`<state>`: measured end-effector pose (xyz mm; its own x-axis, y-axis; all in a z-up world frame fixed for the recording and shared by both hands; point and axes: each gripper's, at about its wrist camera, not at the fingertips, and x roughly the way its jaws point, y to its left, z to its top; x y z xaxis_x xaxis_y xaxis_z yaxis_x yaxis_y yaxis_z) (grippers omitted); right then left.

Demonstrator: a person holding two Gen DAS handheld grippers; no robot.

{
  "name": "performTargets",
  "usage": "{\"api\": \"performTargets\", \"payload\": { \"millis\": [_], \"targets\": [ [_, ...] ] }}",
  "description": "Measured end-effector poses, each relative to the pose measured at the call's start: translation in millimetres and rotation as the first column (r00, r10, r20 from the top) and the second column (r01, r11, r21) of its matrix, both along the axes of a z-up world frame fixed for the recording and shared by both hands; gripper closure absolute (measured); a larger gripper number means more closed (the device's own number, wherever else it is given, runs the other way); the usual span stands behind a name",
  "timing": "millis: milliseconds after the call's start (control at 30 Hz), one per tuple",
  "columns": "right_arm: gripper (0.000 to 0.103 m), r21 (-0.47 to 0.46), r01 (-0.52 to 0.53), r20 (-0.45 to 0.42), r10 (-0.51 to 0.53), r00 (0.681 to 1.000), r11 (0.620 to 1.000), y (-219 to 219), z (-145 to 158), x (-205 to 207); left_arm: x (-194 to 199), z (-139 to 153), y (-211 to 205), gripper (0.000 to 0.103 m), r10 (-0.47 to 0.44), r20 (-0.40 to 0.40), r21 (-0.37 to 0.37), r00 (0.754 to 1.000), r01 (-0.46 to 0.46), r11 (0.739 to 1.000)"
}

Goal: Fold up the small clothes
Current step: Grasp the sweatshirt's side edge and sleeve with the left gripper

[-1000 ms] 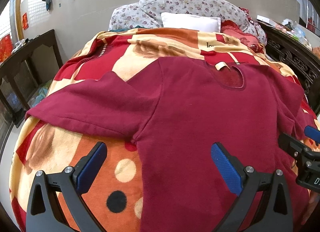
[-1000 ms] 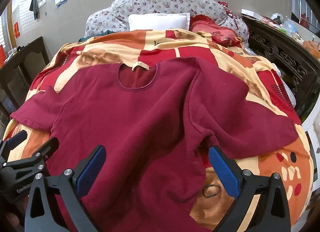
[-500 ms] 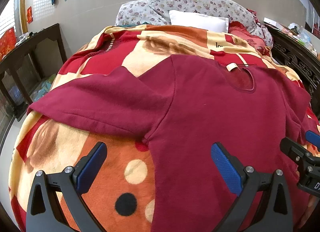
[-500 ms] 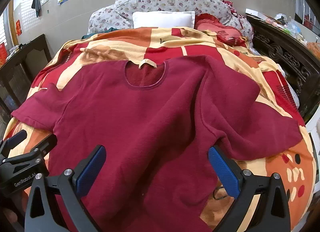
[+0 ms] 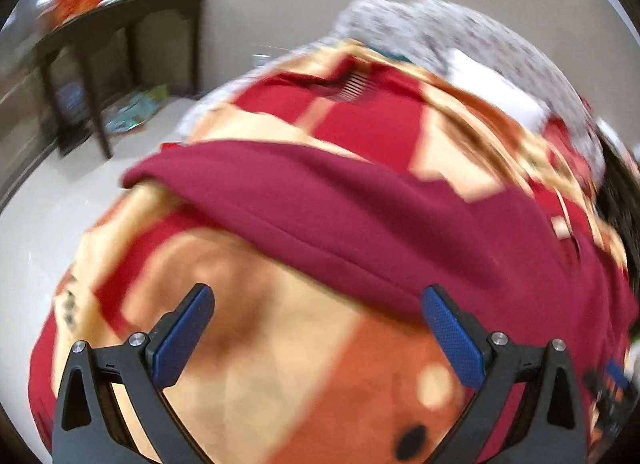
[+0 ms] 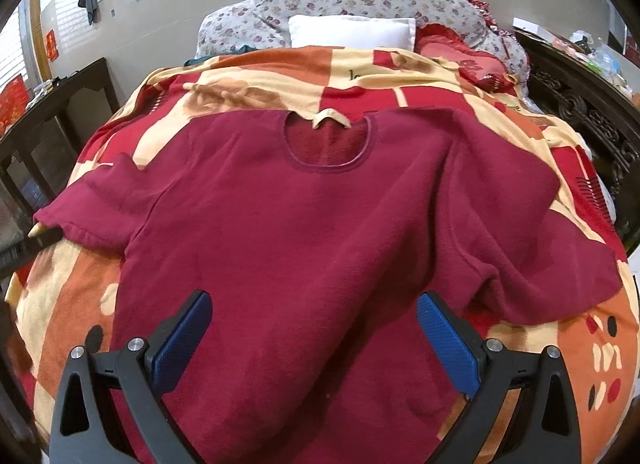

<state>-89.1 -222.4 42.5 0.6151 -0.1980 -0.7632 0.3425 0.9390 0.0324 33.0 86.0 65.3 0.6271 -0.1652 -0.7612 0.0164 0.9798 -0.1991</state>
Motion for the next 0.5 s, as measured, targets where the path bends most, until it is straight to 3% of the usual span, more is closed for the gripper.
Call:
{"api": "performTargets", "payload": {
  "millis": [200, 267, 333, 400, 433, 467, 500],
  "targets": [
    [0.0, -0.008, -0.021, -0.013, 0.021, 1.0, 1.0, 9.7, -3.3, 6.9, 49.3, -5.4, 45.3, 0.0, 0.162, 0.032, 0.056, 0.986, -0.164, 0.985],
    [0.0, -0.009, -0.026, -0.017, 0.026, 1.0, 1.0, 11.4, -3.8, 9.1, 67.9, -14.4, 51.9, 0.001, 0.175, -0.001, 0.031, 0.985, -0.175, 0.984],
    [0.0, -0.01, -0.03, -0.021, 0.03, 0.999, 0.999, 12.5, -4.2, 11.0, 86.8, -26.2, 58.0, 0.009, 0.189, -0.048, 0.001, 0.981, -0.189, 0.982],
    [0.0, -0.006, -0.033, -0.028, 0.033, 0.999, 0.999, 12.6, -5.2, 12.4, 95.3, -34.0, 62.5, 0.034, 0.22, -0.071, 0.011, 0.973, -0.22, 0.975],
    [0.0, 0.001, -0.035, -0.031, 0.035, 0.999, 0.999, 11.8, -6.1, 13.3, 97.1, -36.2, 63.6, 0.038, 0.235, -0.072, 0.02, 0.969, -0.234, 0.972],
    [0.0, 0.005, -0.035, -0.032, 0.035, 0.999, 0.999, 11.3, -6.5, 13.4, 99.7, -37.6, 64.4, 0.05, 0.254, -0.075, 0.033, 0.964, -0.252, 0.967],
    [0.0, 0.008, -0.034, -0.033, 0.034, 0.999, 0.999, 10.9, -6.9, 13.3, 101.9, -37.0, 65.1, 0.069, 0.272, -0.077, 0.045, 0.959, -0.269, 0.962]
  ]
}}
